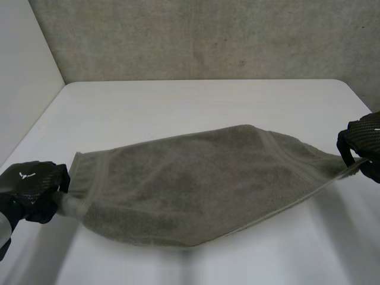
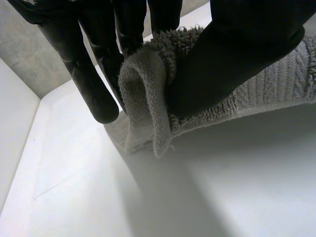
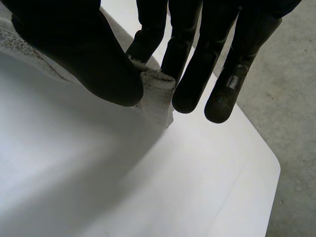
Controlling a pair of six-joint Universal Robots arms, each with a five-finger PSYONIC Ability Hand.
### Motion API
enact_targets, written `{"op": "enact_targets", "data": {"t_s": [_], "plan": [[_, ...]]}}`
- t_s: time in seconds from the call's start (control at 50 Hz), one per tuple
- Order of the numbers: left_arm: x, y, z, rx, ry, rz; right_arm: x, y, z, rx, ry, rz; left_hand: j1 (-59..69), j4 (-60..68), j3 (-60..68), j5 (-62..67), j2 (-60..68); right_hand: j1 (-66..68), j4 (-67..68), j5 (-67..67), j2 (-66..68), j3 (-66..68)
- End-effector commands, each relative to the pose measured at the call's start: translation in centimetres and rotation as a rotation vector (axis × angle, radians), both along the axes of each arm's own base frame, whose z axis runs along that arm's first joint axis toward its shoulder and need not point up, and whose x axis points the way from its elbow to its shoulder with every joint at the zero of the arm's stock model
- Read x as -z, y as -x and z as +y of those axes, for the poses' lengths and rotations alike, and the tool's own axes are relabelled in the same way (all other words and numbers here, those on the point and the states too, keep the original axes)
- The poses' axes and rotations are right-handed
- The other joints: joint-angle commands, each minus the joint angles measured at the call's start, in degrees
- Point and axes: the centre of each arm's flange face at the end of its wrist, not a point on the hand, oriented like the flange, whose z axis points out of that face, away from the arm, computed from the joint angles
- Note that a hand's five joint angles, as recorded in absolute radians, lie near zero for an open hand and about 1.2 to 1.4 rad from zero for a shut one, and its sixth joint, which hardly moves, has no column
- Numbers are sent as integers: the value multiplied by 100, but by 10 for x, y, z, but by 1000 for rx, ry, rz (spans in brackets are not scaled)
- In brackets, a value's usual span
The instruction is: Fold the towel.
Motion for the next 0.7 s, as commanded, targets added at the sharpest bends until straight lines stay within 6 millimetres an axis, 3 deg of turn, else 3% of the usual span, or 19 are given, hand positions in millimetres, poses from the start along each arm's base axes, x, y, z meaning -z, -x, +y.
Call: {"op": "enact_targets", "data": {"t_s": [0.02,0.16,0.26,0.32,0.36,0.42,0.52,0.7], "plan": [[7,-11,-9,-55,-29,3,7,2,2,-22,-32,49,1289,1029,1055,1141,1024,105,1140,1309,1212,1167],[21,-17,-21,-82,-85,10,20,0,-3,-42,-63,43,1289,1029,1055,1141,1024,105,1140,1309,1212,1167],[41,-17,-37,-70,-130,12,58,-3,-36,-51,-144,17,1289,1029,1055,1141,1024,105,1140,1309,1212,1167],[51,-14,-54,-53,-126,11,64,-10,-42,-65,-152,3,1289,1029,1055,1141,1024,105,1140,1309,1212,1167],[61,-7,-71,-27,-128,6,78,-23,-56,-67,-173,-30,1289,1029,1055,1141,1024,105,1140,1309,1212,1167],[63,-1,-78,-6,-126,8,90,-36,-70,-56,-170,-40,1289,1029,1055,1141,1024,105,1140,1309,1212,1167],[72,5,-104,-10,-129,5,110,-42,-85,-40,-189,-34,1289,1029,1055,1141,1024,105,1140,1309,1212,1167],[80,7,-103,-41,-165,30,132,-46,-82,-44,-256,-26,1289,1029,1055,1141,1024,-222,813,982,884,840]]}}
